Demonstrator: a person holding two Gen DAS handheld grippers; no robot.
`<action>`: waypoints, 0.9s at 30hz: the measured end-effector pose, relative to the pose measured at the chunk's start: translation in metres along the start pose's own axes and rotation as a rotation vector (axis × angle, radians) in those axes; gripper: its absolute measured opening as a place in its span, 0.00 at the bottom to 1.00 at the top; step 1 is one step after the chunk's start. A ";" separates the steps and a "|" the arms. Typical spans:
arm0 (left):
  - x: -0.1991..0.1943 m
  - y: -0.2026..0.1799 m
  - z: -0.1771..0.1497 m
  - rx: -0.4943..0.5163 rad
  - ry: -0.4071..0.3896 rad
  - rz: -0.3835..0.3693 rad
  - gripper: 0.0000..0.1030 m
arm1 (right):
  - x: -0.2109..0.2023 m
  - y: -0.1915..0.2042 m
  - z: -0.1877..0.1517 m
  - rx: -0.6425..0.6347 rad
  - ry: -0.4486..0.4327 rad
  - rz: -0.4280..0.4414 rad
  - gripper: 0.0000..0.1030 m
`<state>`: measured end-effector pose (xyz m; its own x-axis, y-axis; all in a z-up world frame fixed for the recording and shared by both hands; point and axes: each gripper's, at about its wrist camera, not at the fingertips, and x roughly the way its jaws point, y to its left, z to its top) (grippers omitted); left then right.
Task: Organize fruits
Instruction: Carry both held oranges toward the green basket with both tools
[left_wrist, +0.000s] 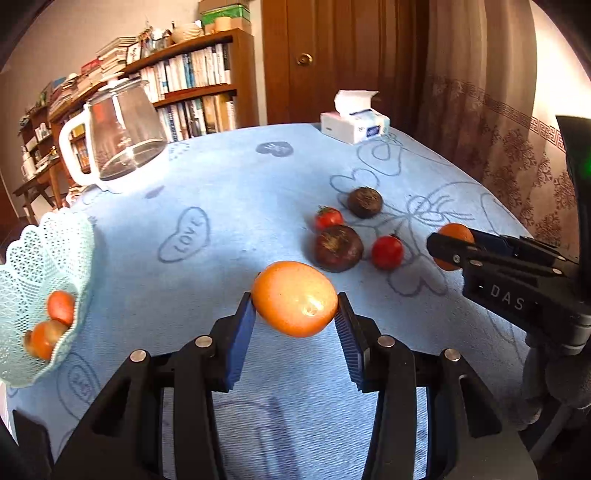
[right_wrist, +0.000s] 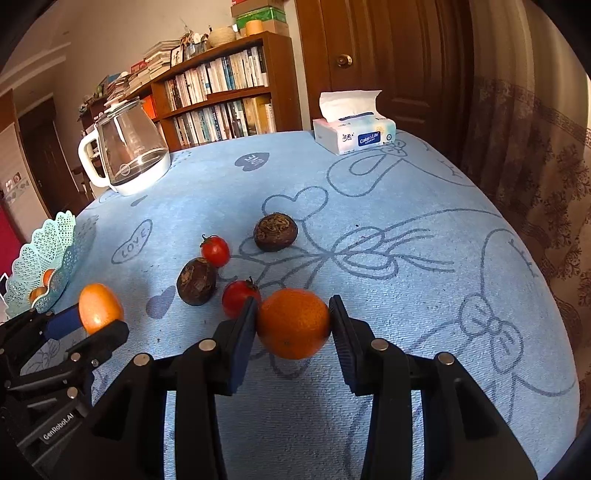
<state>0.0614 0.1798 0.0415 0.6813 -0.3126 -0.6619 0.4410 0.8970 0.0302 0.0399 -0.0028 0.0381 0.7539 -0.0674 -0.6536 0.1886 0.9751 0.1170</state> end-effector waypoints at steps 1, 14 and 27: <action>-0.001 0.003 0.000 -0.005 -0.004 0.008 0.44 | 0.000 0.001 0.000 -0.001 -0.001 0.002 0.39; -0.021 0.043 0.000 -0.062 -0.055 0.098 0.44 | -0.006 0.012 -0.004 0.002 0.000 0.046 0.39; -0.038 0.090 0.002 -0.123 -0.095 0.165 0.44 | -0.010 0.028 -0.010 -0.014 0.008 0.067 0.39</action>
<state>0.0769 0.2717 0.0709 0.7928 -0.1816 -0.5818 0.2485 0.9679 0.0365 0.0308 0.0273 0.0403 0.7592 0.0002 -0.6509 0.1287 0.9802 0.1504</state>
